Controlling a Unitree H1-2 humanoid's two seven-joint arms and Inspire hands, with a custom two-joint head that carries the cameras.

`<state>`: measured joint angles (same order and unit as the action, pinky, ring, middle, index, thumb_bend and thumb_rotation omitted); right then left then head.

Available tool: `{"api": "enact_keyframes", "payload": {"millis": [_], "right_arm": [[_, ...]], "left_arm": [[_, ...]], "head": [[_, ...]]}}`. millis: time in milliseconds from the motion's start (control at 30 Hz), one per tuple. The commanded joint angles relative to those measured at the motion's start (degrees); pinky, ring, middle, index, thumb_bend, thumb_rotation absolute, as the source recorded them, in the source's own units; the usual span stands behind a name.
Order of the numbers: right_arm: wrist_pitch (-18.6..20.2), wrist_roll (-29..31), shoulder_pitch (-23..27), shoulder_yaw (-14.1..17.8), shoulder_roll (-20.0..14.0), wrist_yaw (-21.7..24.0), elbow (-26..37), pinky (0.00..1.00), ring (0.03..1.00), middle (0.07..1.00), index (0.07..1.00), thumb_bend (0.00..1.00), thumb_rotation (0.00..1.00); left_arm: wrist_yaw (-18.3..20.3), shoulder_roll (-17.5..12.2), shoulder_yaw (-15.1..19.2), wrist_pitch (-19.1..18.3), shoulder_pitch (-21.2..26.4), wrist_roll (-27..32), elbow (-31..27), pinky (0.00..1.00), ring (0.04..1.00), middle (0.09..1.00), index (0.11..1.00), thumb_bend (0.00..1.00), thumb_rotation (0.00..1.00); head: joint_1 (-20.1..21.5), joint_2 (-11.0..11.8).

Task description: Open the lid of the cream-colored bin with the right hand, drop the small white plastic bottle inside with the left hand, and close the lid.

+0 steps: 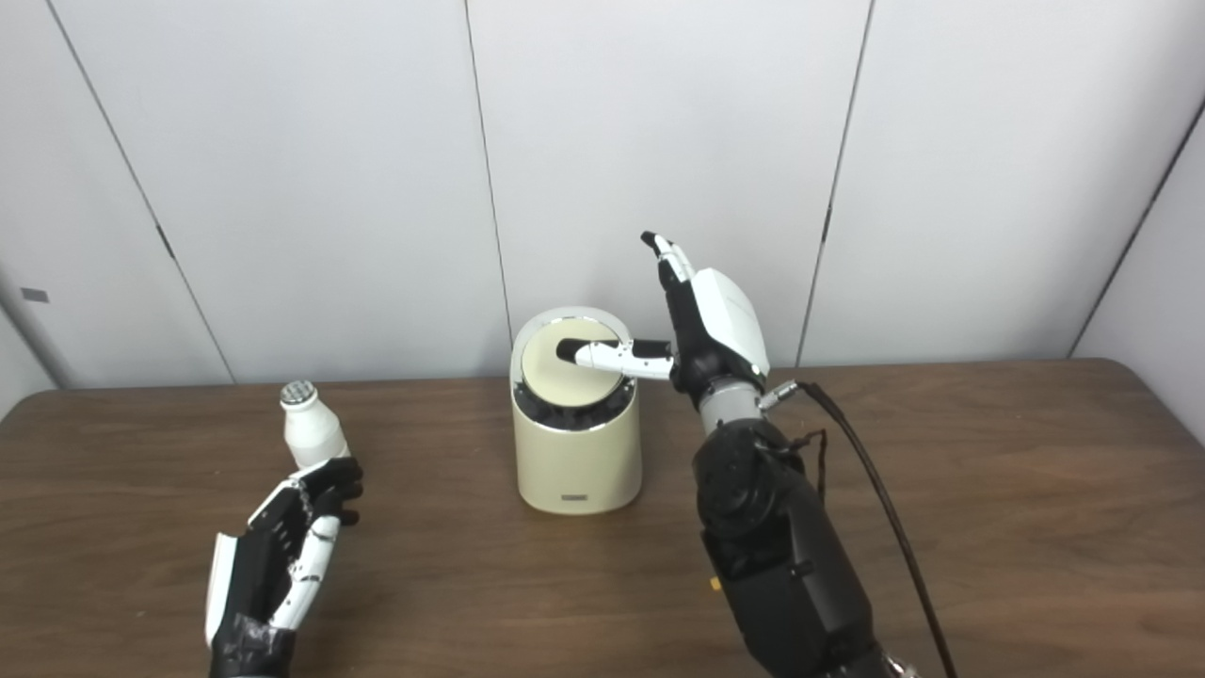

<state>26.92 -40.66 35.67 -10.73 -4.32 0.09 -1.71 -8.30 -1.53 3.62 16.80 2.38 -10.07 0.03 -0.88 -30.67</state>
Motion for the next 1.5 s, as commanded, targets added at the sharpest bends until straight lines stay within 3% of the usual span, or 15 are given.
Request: {"api": "enact_keyframes", "payload": {"millis": [0, 367, 800, 967, 1200, 1267, 1333, 1467], "right_arm": [[-0.1, -1.6, 3.2, -0.1, 0.3, -0.1, 0.8, 0.86, 0.944, 0.972, 0.966, 1.0, 0.56], [-0.3, -2.6, 3.5, -1.6, 0.2, -1.1, -3.0, 0.93, 0.969, 0.983, 0.974, 1.0, 0.48], [-0.8, -3.2, 3.2, -3.8, -1.4, -3.3, -4.6, 0.88, 0.939, 0.956, 0.949, 1.0, 0.27], [-1.0, -2.7, 3.1, -4.1, -1.7, -3.6, -4.3, 0.87, 0.938, 0.952, 0.943, 0.94, 0.08], [-0.8, -2.9, 3.1, -4.3, -1.9, -3.6, -4.1, 0.84, 0.92, 0.937, 0.924, 0.91, 0.0], [-1.2, -1.3, 2.9, -3.4, -1.5, -3.5, -3.8, 0.83, 0.918, 0.936, 0.923, 0.92, 0.11], [-0.9, 0.3, 2.6, -2.5, -1.0, -3.0, -3.3, 0.79, 0.909, 0.937, 0.925, 0.94, 0.33], [-0.8, 2.1, 2.4, -1.8, -0.7, -2.0, -2.5, 0.71, 0.871, 0.919, 0.918, 0.97, 0.66]], "left_arm": [[-0.3, 0.8, -0.5, 1.2, 0.7, 0.2, 0.4, 0.63, 0.715, 0.734, 0.723, 0.46, 0.68], [-0.3, 1.4, -0.7, 0.8, 0.5, 0.2, -0.2, 0.63, 0.727, 0.738, 0.724, 0.44, 0.66], [-0.3, 1.5, -0.6, 0.9, 0.6, 0.3, 0.1, 0.63, 0.73, 0.741, 0.724, 0.44, 0.66], [-0.4, 1.4, -0.6, 0.7, 0.6, -0.1, -0.1, 0.63, 0.73, 0.741, 0.725, 0.44, 0.66], [0.0, 1.3, -0.7, 0.5, 0.4, 0.4, -0.4, 0.63, 0.733, 0.743, 0.726, 0.44, 0.65], [-0.1, 1.3, -0.7, 0.6, 0.5, 0.3, -0.3, 0.62, 0.726, 0.739, 0.723, 0.44, 0.65], [-0.1, 1.2, -0.7, 0.6, 0.5, 0.4, -0.3, 0.62, 0.725, 0.738, 0.723, 0.46, 0.65], [0.0, 1.3, -0.6, 0.4, 0.6, 0.8, -0.3, 0.63, 0.722, 0.736, 0.719, 0.45, 0.64]], "head": [[-0.1, -0.1], [-0.3, -0.2], [-0.3, -0.4], [-0.2, -0.5], [0.0, -0.6], [0.0, -0.6], [-0.1, -0.6], [0.0, -0.6]]}}
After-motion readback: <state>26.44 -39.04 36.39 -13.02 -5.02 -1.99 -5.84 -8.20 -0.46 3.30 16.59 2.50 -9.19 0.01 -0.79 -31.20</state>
